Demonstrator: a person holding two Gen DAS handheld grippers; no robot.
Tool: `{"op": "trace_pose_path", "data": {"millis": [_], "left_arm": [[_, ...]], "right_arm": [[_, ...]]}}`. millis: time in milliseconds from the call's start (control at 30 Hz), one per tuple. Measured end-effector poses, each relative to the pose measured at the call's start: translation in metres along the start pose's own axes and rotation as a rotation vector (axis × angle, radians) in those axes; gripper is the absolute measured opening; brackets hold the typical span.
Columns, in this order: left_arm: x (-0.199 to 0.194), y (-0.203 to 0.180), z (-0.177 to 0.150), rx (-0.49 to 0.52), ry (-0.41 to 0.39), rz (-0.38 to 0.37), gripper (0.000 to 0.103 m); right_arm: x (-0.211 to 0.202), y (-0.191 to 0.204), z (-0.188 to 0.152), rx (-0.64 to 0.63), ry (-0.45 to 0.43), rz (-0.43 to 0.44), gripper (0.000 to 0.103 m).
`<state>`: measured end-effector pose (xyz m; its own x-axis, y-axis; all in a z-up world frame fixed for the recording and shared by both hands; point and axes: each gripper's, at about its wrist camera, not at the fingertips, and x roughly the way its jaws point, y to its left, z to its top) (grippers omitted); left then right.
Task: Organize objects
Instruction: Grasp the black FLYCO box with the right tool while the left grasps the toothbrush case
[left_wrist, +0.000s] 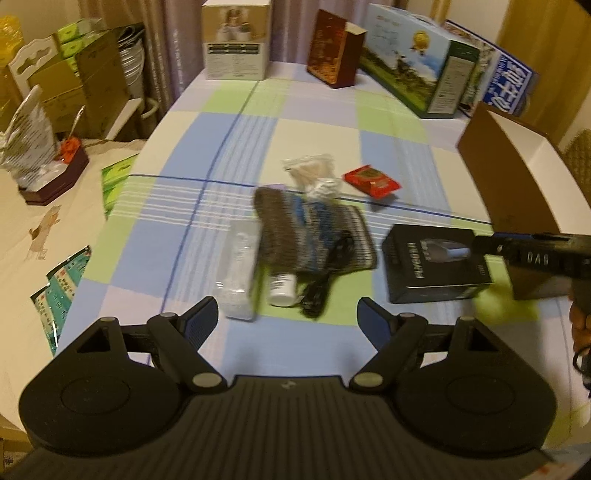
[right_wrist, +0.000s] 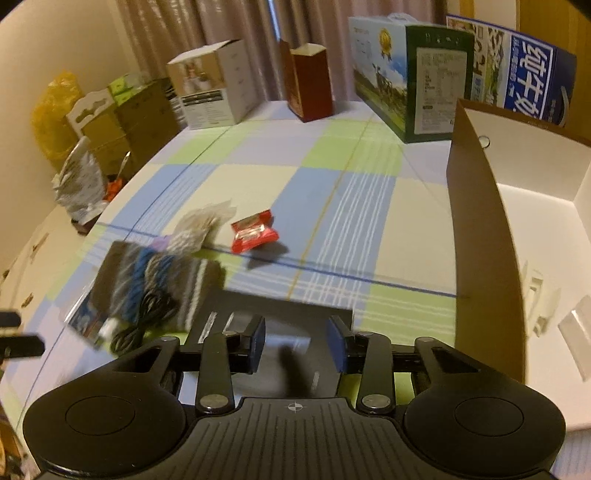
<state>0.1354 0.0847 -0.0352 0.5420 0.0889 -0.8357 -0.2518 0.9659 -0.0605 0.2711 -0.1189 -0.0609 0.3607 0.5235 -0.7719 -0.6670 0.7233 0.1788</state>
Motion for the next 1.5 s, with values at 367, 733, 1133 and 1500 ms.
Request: {"op": "trace_pose_path", "data": {"millis": [367, 733, 1133, 1500], "left_arm": [[0.024, 0.027, 0.002, -0.039, 0.044, 0.047, 0.079], [0.036, 0.038, 0.002, -0.042, 0.074, 0.059, 0.079], [0.033, 0.039, -0.005, -0.030, 0.082, 0.061, 0.079], [0.028, 0.040, -0.011, -0.031, 0.074, 0.051, 0.079]], "right_arm": [[0.059, -0.021, 0.029, 0.106, 0.086, 0.015, 0.035], [0.028, -0.028, -0.010, 0.162, 0.184, 0.022, 0.036], [-0.024, 0.016, -0.039, 0.019, 0.148, 0.094, 0.083], [0.019, 0.078, -0.055, -0.187, 0.208, 0.060, 0.093]]}}
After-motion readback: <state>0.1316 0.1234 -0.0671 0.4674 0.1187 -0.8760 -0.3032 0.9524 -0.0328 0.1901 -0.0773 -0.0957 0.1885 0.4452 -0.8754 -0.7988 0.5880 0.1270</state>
